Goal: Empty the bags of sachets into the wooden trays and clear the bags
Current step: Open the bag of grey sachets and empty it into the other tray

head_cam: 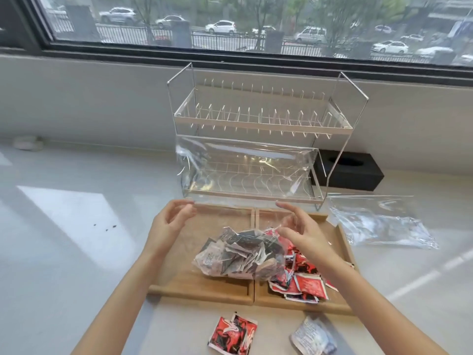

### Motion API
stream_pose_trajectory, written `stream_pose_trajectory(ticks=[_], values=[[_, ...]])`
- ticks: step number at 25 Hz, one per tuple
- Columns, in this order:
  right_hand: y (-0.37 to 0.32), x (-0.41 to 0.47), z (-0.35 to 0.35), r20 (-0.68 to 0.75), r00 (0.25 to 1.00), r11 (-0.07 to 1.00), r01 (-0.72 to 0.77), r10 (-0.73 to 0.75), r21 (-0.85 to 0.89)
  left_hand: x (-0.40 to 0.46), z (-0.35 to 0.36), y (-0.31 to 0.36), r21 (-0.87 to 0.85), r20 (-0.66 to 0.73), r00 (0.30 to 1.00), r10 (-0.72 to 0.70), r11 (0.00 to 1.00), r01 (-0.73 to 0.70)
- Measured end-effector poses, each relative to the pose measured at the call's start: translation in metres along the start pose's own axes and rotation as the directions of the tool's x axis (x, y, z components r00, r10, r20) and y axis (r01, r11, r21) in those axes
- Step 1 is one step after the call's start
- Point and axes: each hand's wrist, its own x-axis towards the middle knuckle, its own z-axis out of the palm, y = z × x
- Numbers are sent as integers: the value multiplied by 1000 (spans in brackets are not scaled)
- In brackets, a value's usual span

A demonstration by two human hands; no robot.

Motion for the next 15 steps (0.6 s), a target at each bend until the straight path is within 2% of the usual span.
stream_pose_trajectory(ticks=[4, 11, 13, 15], values=[[1, -1, -2, 26, 999, 999, 43, -44, 31, 10, 4, 22, -67, -7, 1000, 19, 998, -20], [-14, 6, -22, -87, 995, 983, 69, -55, 168, 18, 14, 49, -101, -41, 991, 125, 987, -129], [-25, 12, -32, -225, 972, 975, 112, -67, 192, 18, 18, 51, -93, -29, 989, 146, 985, -149], [-44, 21, -44, -456, 878, 967, 222, -145, 121, 19, 21, 53, -83, -25, 984, 177, 981, -178]])
